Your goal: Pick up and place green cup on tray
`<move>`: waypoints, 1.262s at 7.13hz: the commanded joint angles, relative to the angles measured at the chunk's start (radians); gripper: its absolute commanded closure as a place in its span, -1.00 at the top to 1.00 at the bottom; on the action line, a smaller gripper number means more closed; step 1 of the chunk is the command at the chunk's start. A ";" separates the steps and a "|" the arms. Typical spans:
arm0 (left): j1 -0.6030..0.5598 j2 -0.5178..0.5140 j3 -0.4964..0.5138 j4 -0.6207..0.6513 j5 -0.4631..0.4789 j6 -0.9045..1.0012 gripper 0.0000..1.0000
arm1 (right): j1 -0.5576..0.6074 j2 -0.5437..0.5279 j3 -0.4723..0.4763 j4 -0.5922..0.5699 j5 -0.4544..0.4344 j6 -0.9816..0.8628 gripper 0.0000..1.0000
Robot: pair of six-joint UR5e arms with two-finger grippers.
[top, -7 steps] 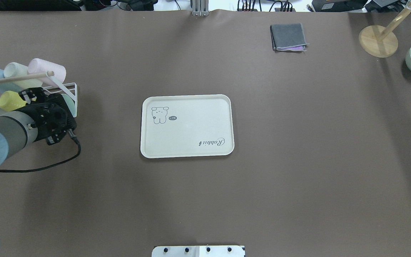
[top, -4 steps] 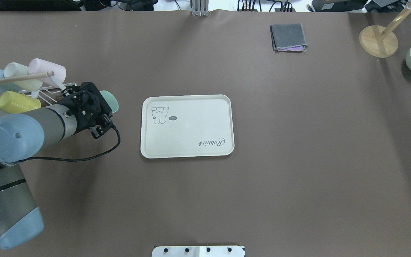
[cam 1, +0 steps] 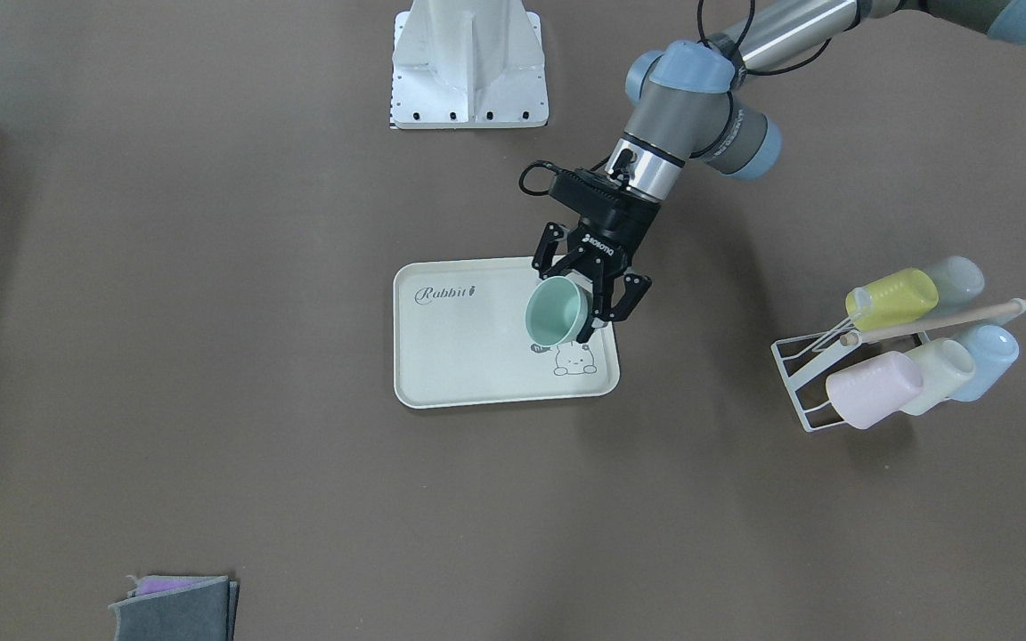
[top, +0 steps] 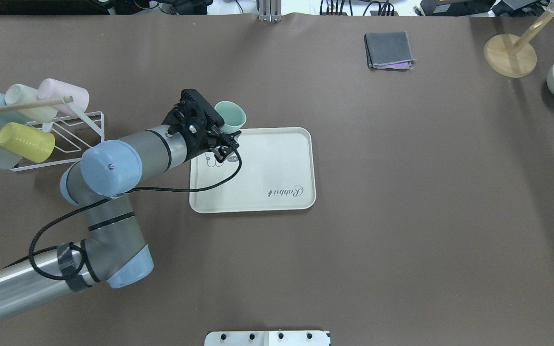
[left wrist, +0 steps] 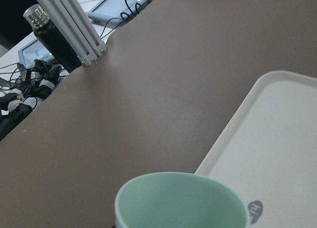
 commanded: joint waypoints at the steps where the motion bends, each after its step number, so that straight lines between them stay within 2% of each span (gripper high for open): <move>1: 0.033 -0.073 0.202 -0.288 0.003 -0.019 -1.00 | 0.000 0.002 -0.002 0.000 -0.001 0.000 1.00; 2: 0.041 -0.070 0.250 -0.378 0.003 -0.019 -1.00 | 0.000 0.002 -0.002 0.000 -0.001 0.000 1.00; 3: 0.055 -0.070 0.256 -0.412 0.003 -0.046 -1.00 | 0.000 0.000 -0.002 0.000 -0.001 0.000 1.00; 5: 0.093 -0.088 0.272 -0.466 0.005 -0.155 -1.00 | 0.000 0.002 -0.002 0.000 -0.001 0.000 1.00; 9: 0.095 -0.081 0.347 -0.563 0.005 -0.157 -1.00 | 0.000 0.000 -0.002 0.000 -0.003 0.000 1.00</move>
